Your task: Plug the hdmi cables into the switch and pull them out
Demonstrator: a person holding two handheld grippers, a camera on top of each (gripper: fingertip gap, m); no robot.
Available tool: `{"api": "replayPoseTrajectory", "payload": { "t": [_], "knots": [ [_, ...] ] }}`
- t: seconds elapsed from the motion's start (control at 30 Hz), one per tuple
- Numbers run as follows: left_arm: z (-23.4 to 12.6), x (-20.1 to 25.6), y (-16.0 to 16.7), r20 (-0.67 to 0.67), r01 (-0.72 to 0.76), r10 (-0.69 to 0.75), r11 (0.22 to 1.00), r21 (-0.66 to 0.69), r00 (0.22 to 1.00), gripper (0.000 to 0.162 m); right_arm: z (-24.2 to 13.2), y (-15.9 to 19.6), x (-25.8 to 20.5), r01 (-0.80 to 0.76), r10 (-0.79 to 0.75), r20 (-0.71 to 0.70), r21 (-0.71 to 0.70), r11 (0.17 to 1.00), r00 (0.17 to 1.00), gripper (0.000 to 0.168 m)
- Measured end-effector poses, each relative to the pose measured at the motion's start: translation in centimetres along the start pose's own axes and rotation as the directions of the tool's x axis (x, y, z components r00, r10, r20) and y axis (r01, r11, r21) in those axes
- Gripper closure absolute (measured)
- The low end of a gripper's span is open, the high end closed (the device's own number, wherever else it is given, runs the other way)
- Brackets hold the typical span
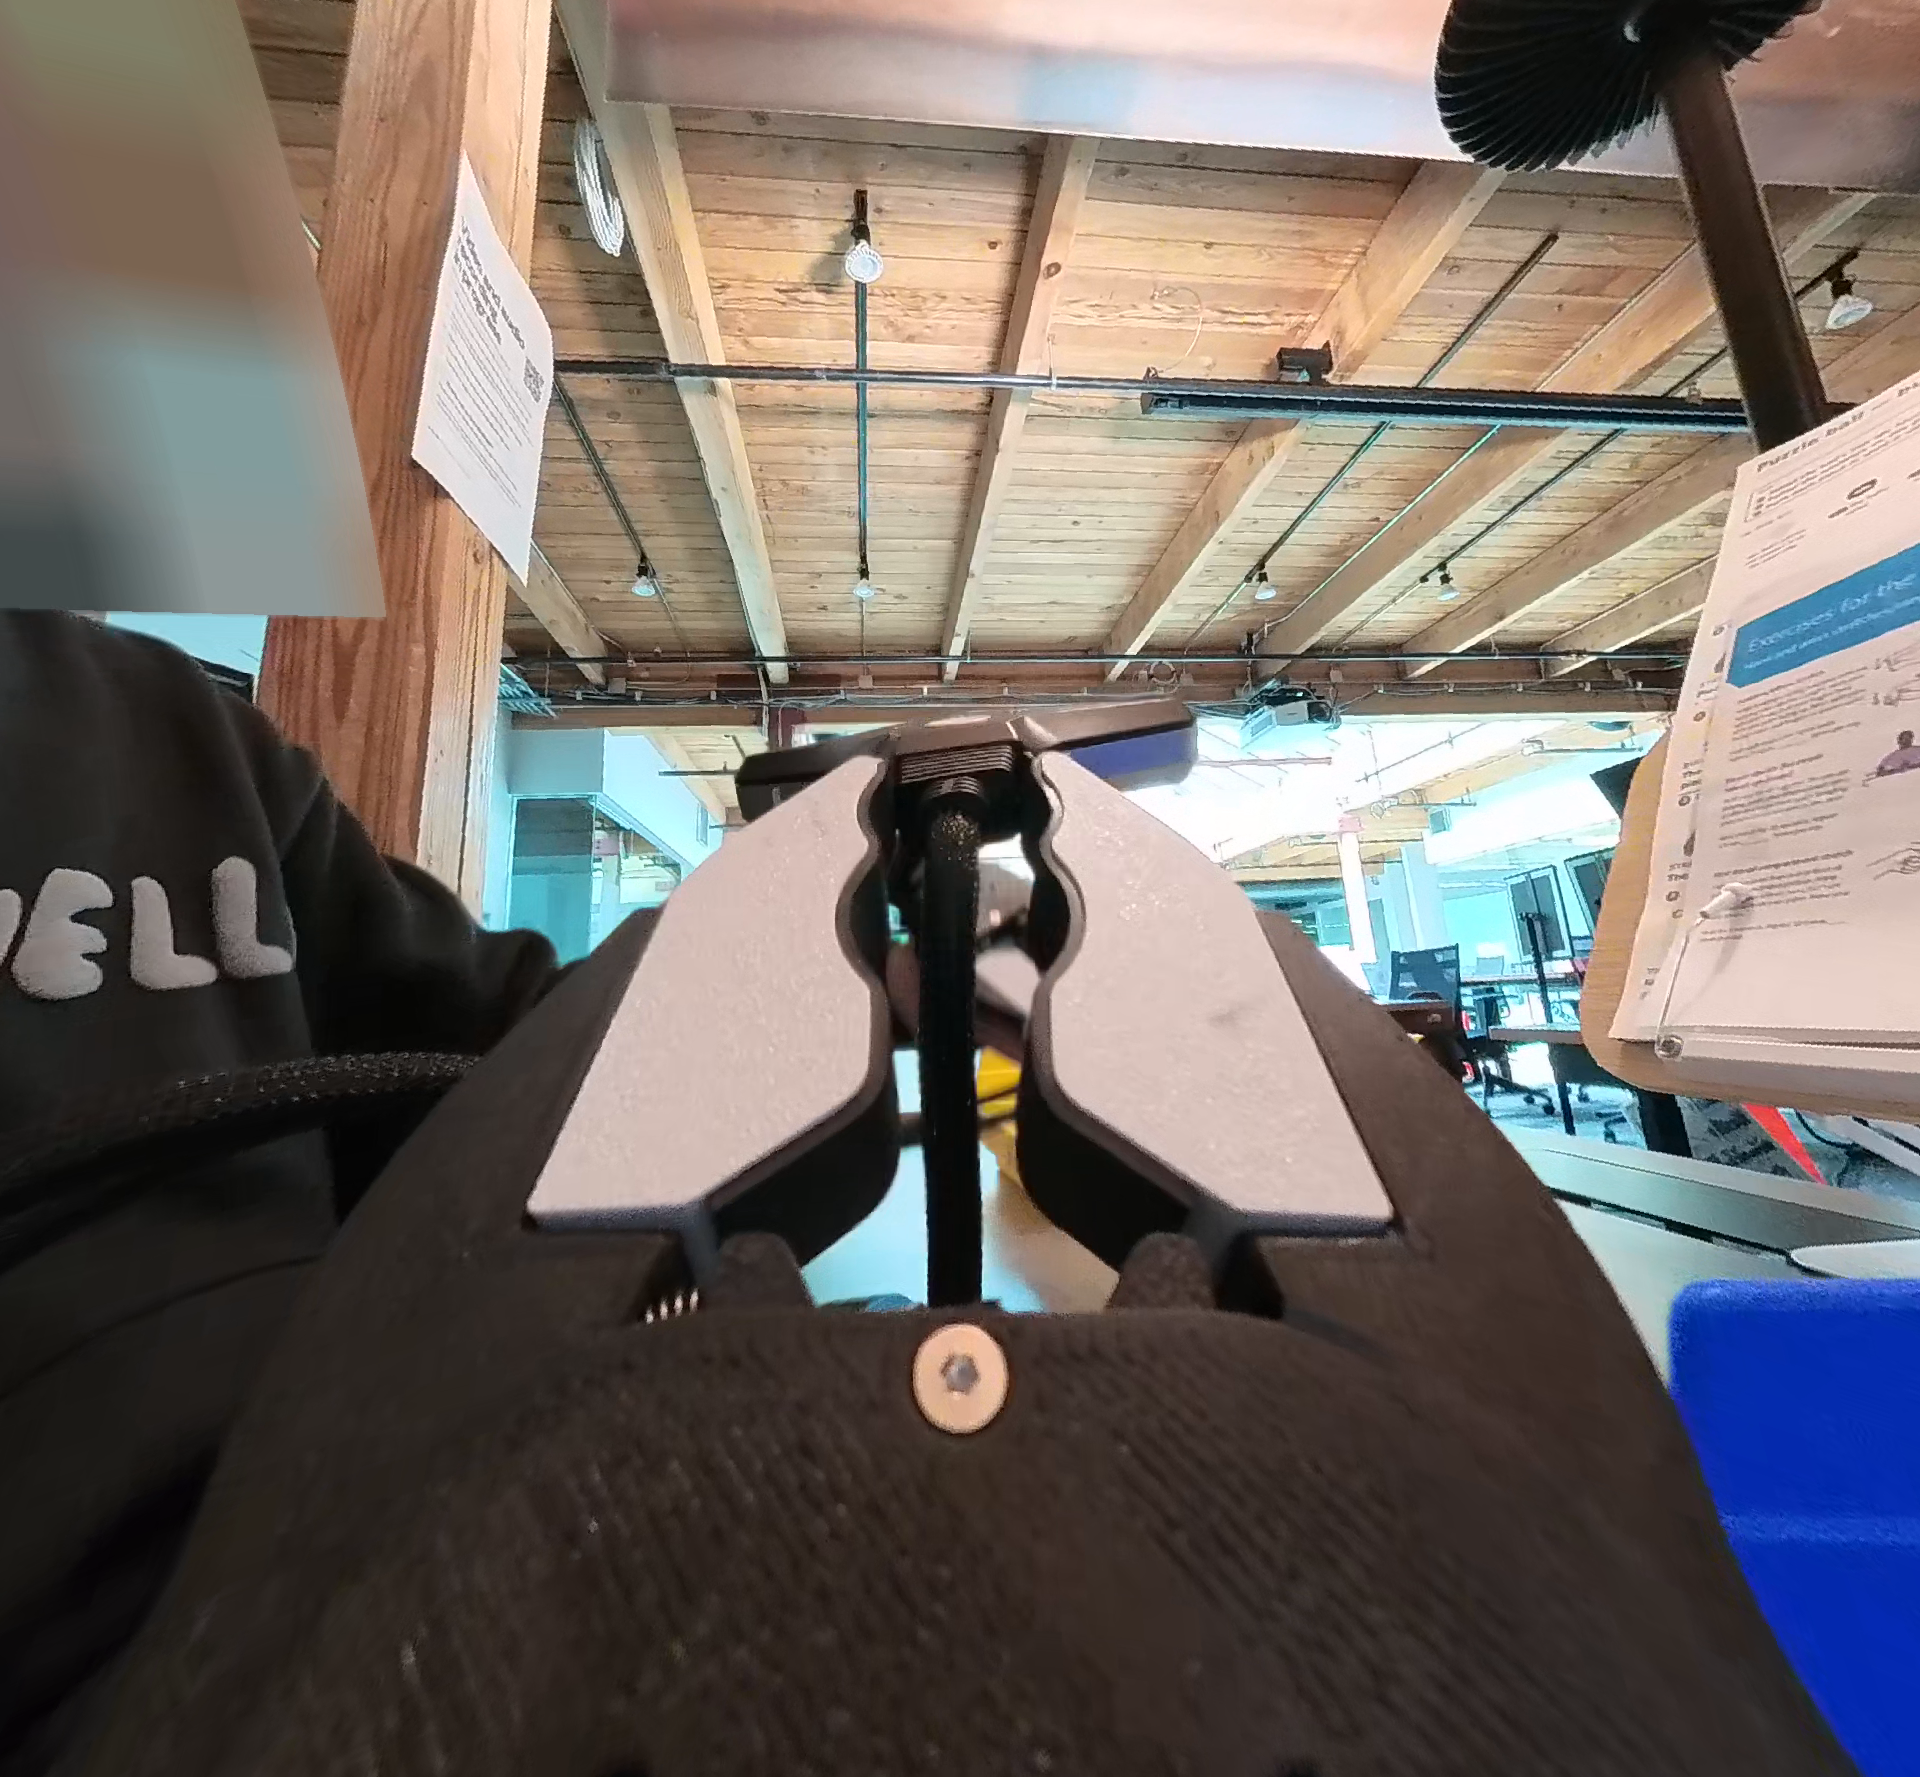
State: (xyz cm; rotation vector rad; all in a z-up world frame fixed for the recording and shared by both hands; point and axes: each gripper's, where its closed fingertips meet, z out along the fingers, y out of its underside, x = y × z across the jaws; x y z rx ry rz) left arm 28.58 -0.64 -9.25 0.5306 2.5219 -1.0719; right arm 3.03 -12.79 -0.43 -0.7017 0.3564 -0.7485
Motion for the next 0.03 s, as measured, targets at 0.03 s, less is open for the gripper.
{"api": "replayPoseTrajectory", "payload": {
  "t": [0.03],
  "knots": [
    [-1.48, -1.45, -0.65, 0.022, -0.018, 0.018, 1.0, 0.0, 1.0, 0.153, 0.03, 0.1, 0.0, 0.003, -0.003, -0.001, -0.007, 1.0, 1.0, 0.146]
  ]
}}
